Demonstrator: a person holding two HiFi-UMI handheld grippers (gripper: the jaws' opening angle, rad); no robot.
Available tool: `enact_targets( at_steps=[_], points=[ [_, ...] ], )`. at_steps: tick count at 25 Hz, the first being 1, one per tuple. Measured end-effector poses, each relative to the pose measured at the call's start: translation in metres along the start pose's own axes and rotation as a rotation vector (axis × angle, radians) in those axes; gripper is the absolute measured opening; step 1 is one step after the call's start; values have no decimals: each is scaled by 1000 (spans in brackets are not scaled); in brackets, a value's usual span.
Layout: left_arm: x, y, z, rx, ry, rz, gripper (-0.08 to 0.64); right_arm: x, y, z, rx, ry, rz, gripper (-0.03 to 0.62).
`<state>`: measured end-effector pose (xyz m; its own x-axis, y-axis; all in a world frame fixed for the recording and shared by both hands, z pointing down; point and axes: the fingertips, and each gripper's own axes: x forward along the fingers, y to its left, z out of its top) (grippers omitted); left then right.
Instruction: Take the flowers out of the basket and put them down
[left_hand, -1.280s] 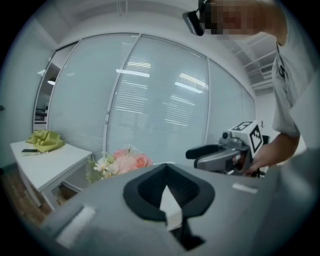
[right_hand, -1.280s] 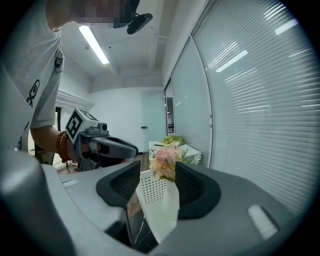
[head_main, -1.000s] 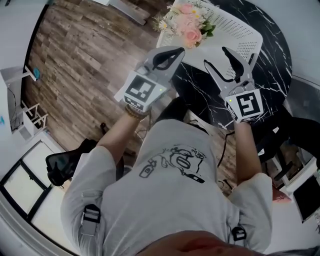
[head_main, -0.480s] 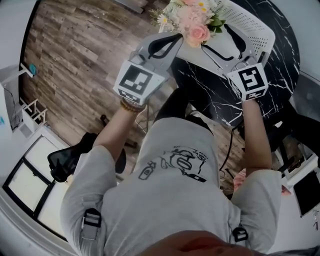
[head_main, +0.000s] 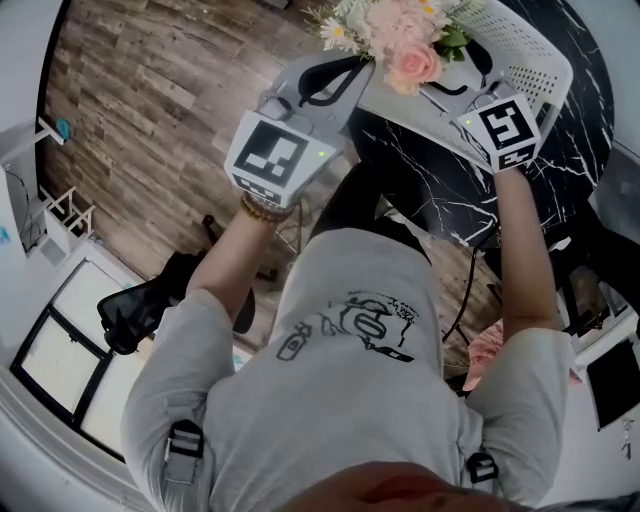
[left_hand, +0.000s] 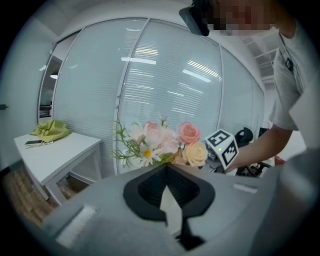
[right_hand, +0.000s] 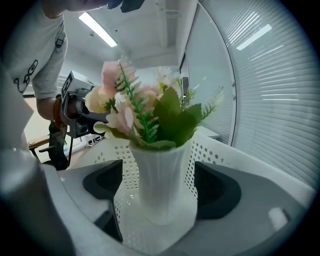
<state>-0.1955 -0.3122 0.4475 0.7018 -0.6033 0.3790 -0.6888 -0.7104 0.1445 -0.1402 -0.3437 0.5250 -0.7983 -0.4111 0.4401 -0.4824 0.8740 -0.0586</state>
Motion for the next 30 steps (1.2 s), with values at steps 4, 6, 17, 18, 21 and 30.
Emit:
enact_targets(
  at_steps=[4, 6, 17, 18, 21, 30],
  points=[
    [3, 5, -1, -5, 1, 9, 2, 12, 0, -6, 8, -16, 10, 457],
    [4, 6, -3, -9, 3, 13, 2, 16, -2, -5, 14, -41, 14, 457],
    [6, 5, -4, -15, 5, 16, 2, 32, 0, -6, -23, -57, 64, 440],
    [6, 5, -4, -14, 6, 16, 2, 34, 1, -6, -26, -58, 70, 437],
    [6, 6, -3, -14, 4, 16, 2, 37, -1, -5, -24, -66, 80, 419],
    [1, 9, -3, -15, 1, 23, 2, 34, -3, -3, -31, -89, 79, 348]
  ],
)
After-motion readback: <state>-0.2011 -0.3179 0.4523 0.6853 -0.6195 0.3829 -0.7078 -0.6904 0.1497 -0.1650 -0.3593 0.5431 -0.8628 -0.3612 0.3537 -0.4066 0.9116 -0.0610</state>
